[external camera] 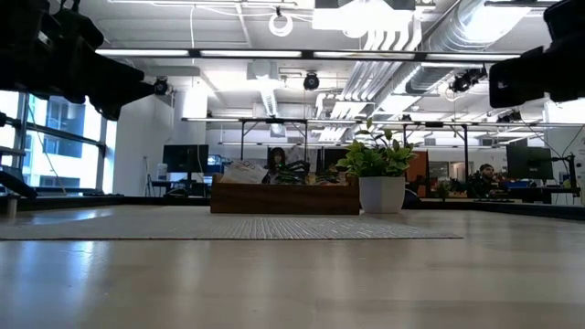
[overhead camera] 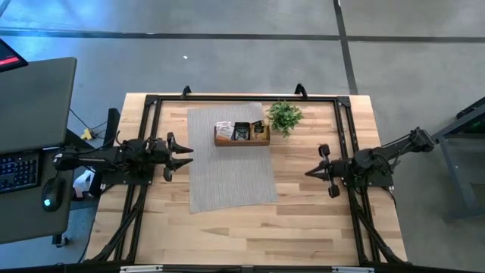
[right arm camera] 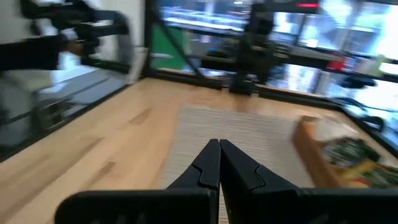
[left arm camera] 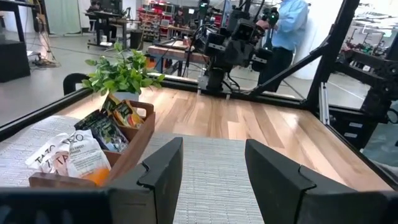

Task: Pick & Place Tea
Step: Return to Home Position

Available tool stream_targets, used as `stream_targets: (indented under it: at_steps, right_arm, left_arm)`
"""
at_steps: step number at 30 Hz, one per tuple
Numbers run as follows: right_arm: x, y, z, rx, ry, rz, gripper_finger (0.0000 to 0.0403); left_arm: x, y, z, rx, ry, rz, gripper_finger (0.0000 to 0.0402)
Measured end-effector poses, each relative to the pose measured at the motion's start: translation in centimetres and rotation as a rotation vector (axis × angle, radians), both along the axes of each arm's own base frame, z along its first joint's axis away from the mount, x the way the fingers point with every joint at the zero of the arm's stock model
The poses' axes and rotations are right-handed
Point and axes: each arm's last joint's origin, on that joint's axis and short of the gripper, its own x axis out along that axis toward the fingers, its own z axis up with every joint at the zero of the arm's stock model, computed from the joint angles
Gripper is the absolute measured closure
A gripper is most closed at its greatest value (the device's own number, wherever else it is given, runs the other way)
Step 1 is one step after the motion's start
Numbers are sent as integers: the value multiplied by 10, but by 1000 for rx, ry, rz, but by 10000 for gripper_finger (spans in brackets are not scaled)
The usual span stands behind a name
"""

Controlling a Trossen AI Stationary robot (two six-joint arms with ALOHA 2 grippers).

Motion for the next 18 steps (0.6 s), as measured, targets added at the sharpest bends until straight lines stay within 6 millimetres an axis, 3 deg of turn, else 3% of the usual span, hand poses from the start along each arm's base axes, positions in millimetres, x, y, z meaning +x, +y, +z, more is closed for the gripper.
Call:
stream_targets:
  at_steps: [18]
  right_arm:
    - [0,1,-1,-12,5,30,396]
  left_arm:
    - [0,0,0,0,4,-1,229]
